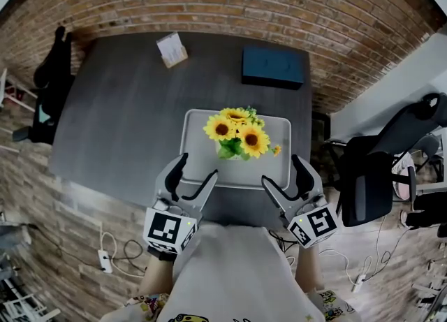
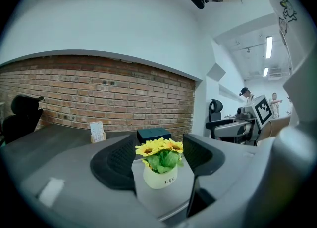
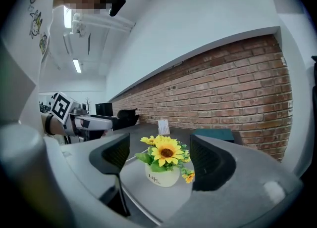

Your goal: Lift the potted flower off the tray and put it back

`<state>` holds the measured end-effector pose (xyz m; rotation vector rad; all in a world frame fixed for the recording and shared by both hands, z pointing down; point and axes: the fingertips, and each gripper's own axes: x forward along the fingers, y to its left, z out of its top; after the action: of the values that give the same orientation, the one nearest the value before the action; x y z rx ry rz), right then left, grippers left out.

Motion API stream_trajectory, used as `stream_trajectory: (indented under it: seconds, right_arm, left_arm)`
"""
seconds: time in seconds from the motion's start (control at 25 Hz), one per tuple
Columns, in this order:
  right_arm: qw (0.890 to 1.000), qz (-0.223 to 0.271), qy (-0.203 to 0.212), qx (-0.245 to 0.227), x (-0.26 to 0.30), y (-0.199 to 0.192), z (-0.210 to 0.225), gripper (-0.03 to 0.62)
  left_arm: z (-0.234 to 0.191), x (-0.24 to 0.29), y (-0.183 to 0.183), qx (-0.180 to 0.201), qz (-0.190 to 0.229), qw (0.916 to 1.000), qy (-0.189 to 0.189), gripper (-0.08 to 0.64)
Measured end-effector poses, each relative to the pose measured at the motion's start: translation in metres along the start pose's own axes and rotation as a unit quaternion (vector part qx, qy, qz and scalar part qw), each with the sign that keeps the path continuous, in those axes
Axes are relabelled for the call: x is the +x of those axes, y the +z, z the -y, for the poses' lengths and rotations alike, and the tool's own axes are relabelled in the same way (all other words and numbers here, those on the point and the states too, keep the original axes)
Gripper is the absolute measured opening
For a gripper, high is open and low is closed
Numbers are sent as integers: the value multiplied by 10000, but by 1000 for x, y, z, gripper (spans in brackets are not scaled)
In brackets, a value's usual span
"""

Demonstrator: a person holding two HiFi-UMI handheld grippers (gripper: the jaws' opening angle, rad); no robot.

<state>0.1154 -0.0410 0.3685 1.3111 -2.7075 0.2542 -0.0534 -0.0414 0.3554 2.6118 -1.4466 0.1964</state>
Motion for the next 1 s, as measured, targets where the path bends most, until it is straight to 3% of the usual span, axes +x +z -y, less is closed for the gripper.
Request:
stream_trajectory:
  seconds: [0.64,1.0]
  right_arm:
    - [9998,-137,164,-62,24,3,2,398]
    - [9994,-206,263,-85,32,-3,-1,403]
  left_arm:
    - [-5,24,0,-100,-119,9988,-466,310]
    - [-10,24,-12,-134,-217,9984,-502,310]
